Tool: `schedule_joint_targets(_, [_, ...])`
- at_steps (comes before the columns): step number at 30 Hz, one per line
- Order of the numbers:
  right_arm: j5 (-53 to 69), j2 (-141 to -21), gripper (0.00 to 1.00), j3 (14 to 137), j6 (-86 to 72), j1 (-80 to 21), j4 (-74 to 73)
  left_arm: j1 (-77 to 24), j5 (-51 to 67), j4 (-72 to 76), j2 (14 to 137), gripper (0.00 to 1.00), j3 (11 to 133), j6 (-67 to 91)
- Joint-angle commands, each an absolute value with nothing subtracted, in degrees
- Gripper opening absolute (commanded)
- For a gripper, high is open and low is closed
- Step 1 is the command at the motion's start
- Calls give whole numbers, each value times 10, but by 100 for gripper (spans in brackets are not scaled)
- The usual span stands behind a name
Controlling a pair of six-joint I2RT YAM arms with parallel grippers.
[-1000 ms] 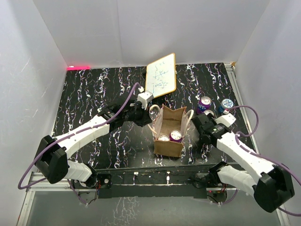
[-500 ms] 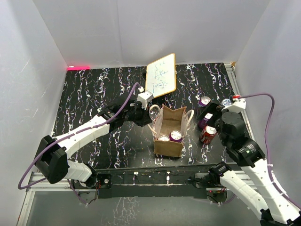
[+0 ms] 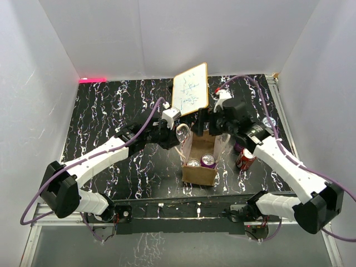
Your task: Take the beverage out of the canvas bag
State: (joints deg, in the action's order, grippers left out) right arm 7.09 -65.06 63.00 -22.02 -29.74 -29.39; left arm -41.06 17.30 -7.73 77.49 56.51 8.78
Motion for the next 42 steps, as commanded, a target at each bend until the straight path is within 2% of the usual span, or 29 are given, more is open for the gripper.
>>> schedule_joint_targets(1, [57, -657, 95, 640, -234, -347, -309, -409, 172, -77, 753, 0, 561, 85])
schedule_joint_targets(6, [4, -662, 95, 617, -240, -359, -364, -409, 174, -76, 751, 0, 561, 86])
schedule_joint_targets(15, [-3, -653, 95, 572, -262, -370, -379, -409, 181, -74, 755, 0, 561, 88])
schedule_joint_targets(32, [-81, -664, 93, 570, -267, -380, -417, -410, 177, -74, 755, 0, 559, 87])
schedule_joint_targets(42, [-121, -717, 85, 580, -285, -412, -433, -409, 185, -72, 753, 0, 559, 90])
